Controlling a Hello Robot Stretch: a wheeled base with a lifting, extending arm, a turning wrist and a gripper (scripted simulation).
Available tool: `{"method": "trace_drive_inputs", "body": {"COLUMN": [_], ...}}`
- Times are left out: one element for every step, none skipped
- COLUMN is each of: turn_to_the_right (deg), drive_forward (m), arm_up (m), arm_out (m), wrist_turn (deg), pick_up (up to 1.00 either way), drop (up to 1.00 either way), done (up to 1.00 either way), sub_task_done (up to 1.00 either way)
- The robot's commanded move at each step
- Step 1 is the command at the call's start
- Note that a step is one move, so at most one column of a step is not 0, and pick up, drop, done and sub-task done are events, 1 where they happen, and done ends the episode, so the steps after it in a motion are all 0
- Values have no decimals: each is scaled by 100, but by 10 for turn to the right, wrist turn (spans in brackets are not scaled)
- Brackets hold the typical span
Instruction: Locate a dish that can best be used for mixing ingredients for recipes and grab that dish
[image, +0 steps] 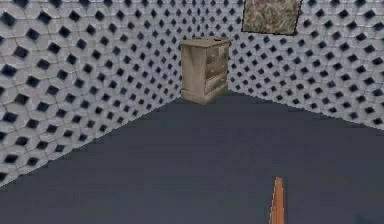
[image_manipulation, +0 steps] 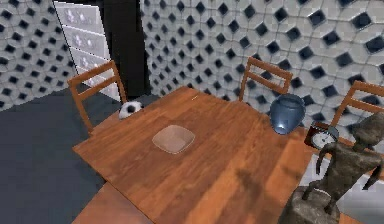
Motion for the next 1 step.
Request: {"method": "trace_drive_inputs", "body": {"turn_to_the_right": [0], "drive_forward": [0], "arm_up": [28], "arm_out": [0], "wrist_turn": [0], "pick_up": [0], "drop": [0], "done": [0], "sub_task_done": [0]}}
